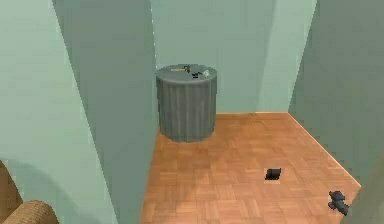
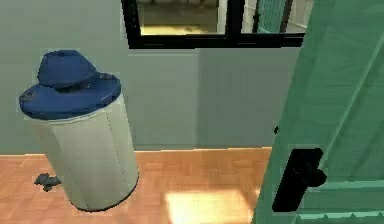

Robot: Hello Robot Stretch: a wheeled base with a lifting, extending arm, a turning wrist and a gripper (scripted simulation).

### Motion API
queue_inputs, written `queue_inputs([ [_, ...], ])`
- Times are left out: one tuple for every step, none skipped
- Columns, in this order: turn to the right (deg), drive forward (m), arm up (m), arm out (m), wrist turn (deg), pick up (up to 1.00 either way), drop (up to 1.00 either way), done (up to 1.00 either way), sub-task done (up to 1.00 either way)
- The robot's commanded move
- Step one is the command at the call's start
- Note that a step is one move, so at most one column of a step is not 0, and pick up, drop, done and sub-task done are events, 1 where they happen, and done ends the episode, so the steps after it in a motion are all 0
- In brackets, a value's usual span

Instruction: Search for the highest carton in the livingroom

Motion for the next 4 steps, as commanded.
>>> queue_inputs([
  [0.0,1.0,0.0,0.0,0.0,0.0,0.0,0.0,0.0],
  [-9.0,0.0,0.0,0.0,0.0,0.0,0.0,0.0,0.0],
  [0.0,0.35,0.0,0.0,0.0,0.0,0.0,0.0,0.0],
  [15.0,0.0,0.0,0.0,0.0,0.0,0.0,0.0,0.0],
])
